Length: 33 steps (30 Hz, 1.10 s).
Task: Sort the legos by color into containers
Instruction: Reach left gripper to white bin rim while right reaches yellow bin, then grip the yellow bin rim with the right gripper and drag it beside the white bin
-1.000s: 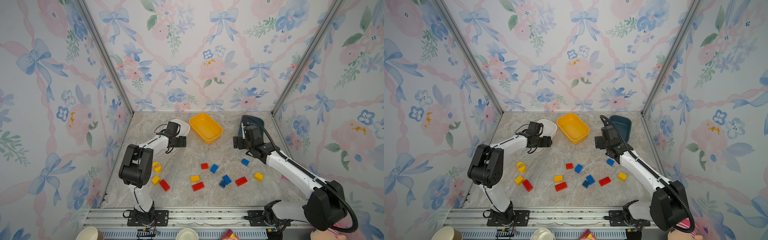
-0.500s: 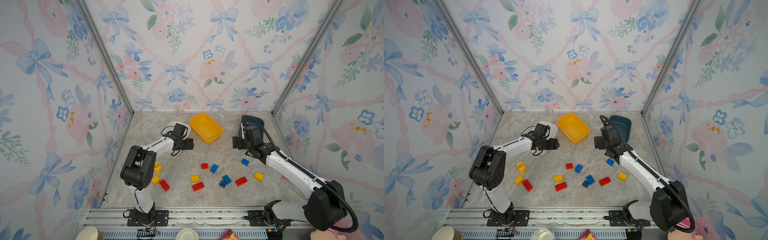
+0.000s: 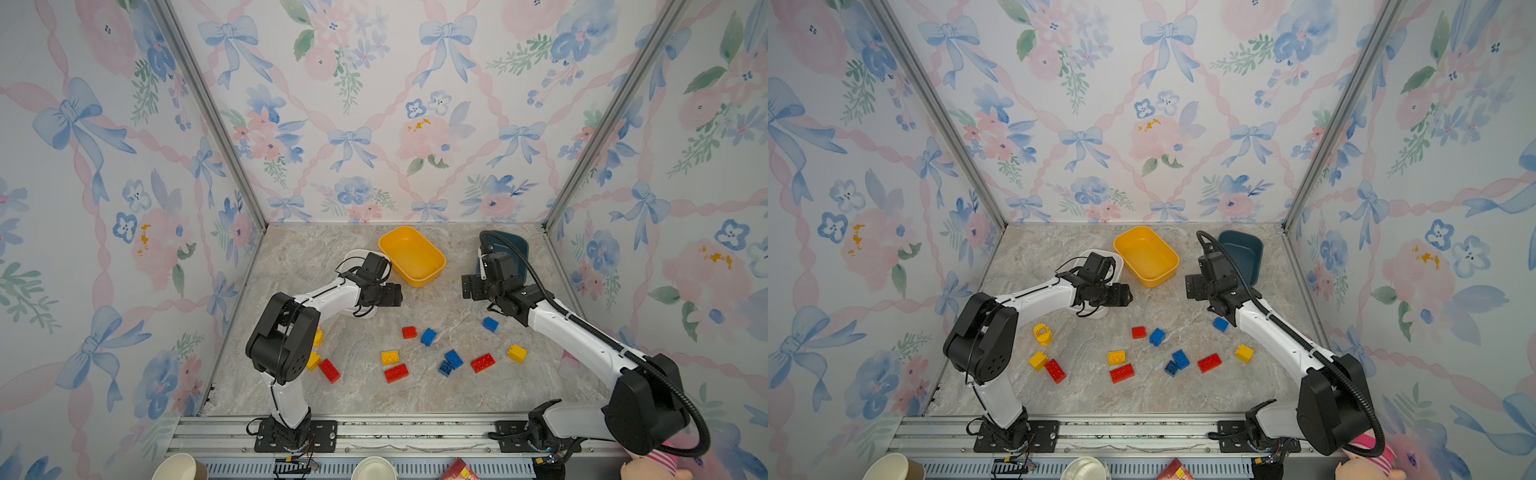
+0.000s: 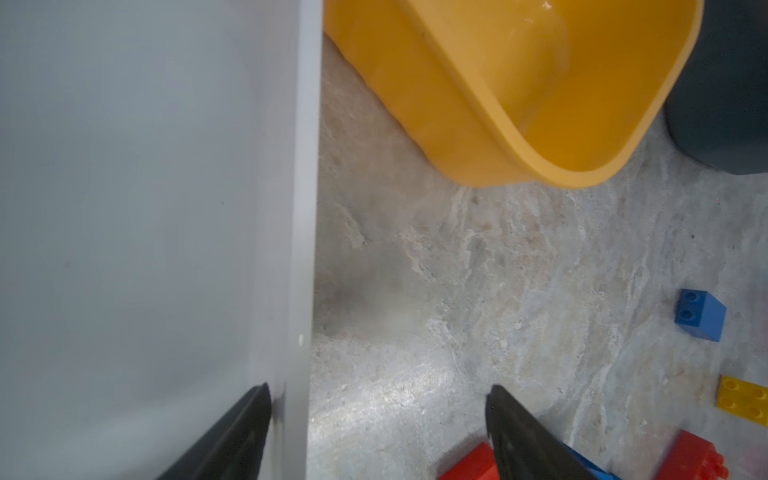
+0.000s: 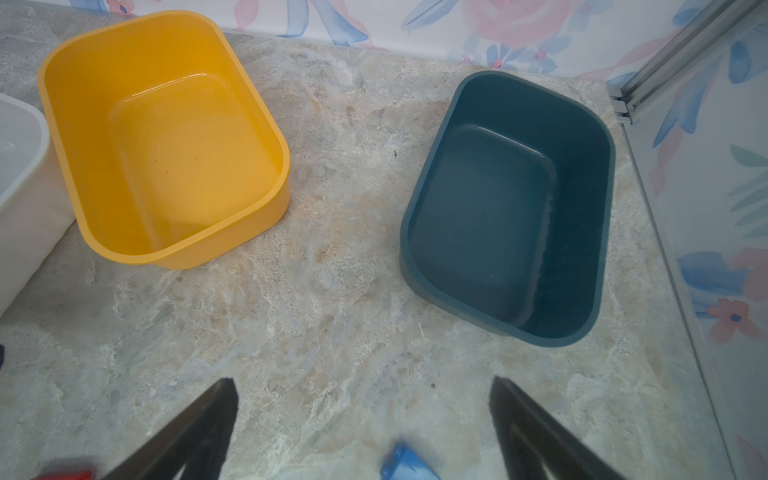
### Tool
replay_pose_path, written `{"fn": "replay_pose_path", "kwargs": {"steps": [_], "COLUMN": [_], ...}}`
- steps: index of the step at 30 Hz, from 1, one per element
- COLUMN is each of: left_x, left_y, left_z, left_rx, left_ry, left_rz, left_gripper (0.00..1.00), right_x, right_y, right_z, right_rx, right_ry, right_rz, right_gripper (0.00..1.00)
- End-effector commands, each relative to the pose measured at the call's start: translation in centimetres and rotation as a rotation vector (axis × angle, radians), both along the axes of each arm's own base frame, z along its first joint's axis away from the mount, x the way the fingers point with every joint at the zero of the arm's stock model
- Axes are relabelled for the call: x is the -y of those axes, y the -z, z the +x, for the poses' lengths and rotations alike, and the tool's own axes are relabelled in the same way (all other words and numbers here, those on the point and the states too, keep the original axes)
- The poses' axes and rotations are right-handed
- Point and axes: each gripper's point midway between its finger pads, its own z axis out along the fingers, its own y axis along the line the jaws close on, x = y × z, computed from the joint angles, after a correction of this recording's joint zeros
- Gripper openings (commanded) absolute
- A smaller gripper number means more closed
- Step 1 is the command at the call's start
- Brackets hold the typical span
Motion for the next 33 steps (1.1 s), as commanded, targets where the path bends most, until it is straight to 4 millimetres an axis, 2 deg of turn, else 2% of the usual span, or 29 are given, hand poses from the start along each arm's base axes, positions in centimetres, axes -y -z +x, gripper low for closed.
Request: {"fn": "replay_pose_path", "kwargs": {"steps": [1, 6, 9, 10, 14, 18, 22, 26, 33], "left_x": [0.2, 0.6, 0.7, 0.8, 0.7, 0.3, -0.9, -2.1, -4.0], "left_y": [-0.2, -1.4, -3.1, -3.9, -6.5, -8.7, -9.6, -9.9, -9.9], "left_z": [-1.2, -0.6, 0.2, 0.5, 1.5, 1.9, 2.0, 2.1, 2.0], "left_rx": [-0.023, 0.004, 0.047, 0.065, 0.135, 0.197, 0.239, 0.266, 0.293], "left_ry": [0.001, -0.013, -0.028, -0.035, -0.052, -0.070, -0.103, -0.131, -0.169], "left_rz": [-0.012, -0.028, -0.041, -0.046, -0.061, -0.088, -0.134, -0.182, -0.218], "left_gripper": [0.83, 0.83, 0.85, 0.85, 0.86, 0.88, 0.90, 0.90, 0.90], "right_x": [-1.4, -3.7, -5.2, -5.6, -6.8, -7.4, -7.5, -7.9, -8.2], "right_y": [-0.1, 0.6, 0.9, 2.0, 3.3, 4.6, 5.5, 6.5, 7.9], "right_z": [0.5, 2.6, 4.8, 5.7, 9.0, 12.3, 14.8, 16.4, 17.9], "right_rx": [-0.027, -0.081, -0.113, -0.147, -0.201, -0.244, -0.261, -0.277, -0.297], "right_ry": [-0.026, -0.076, -0.109, -0.113, -0.129, -0.128, -0.129, -0.142, -0.166], "right_rz": [0.026, 0.055, 0.060, 0.056, 0.103, 0.156, 0.137, 0.103, 0.031], "right_gripper": [0.97, 0.97, 0.97, 0.97, 1.00, 0.84, 0.71, 0.68, 0.63]}}
